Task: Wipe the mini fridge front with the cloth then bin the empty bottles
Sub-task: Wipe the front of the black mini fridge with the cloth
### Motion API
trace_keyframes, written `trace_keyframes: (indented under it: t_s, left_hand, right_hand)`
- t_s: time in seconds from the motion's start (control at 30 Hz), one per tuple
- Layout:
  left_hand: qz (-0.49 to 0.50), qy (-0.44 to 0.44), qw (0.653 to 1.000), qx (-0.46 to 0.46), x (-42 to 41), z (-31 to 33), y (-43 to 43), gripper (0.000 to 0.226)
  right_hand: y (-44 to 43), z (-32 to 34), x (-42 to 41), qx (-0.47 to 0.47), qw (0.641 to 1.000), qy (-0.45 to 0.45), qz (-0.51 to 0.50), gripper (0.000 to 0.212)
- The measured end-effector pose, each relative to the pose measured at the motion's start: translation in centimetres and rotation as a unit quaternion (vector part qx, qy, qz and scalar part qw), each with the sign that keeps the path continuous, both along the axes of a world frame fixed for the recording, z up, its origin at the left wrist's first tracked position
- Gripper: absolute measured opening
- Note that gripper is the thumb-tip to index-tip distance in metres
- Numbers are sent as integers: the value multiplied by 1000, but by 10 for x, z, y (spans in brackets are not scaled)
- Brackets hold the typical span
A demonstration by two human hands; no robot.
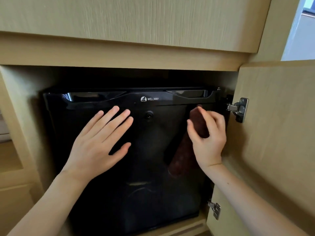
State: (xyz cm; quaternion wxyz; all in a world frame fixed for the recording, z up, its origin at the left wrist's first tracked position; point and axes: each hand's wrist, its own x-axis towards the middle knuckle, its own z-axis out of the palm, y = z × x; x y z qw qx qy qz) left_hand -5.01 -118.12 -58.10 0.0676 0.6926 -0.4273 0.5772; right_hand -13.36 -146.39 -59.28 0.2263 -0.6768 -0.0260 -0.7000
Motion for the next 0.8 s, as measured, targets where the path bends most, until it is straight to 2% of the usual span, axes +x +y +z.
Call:
trace_keyframes:
  t_s: [0.1,0.17,0.23,0.37,0.47,0.63,0.8]
  left_hand:
    - [4,-9,1000,-25,7,-6,14,56]
    - [3,-14,999,-39,8,-11,12,56]
    - [4,-22,998,-51,8,-14,4,55]
    - [12,-47,997,-56,12,-19,0,59]
    - [9,-49,997,-55,13,-19,2,59]
    - [7,-8,1000,-21,5,-14,14,57]
    - [6,21,1000,-7,0,-12,18,58]
  right_hand:
    - [7,7,1,143,989,-42,6,38]
    - [25,10,5,178,982,-52,24,39]
    - [46,7,11,126,991,-41,35,40]
    - [78,-17,14,-69,995,27,68,40]
    - [67,-19,12,-116,989,48,84,39]
    - [22,2,4,-2,1000,-5,29,40]
    - [18,9,6,82,996,-31,18,36]
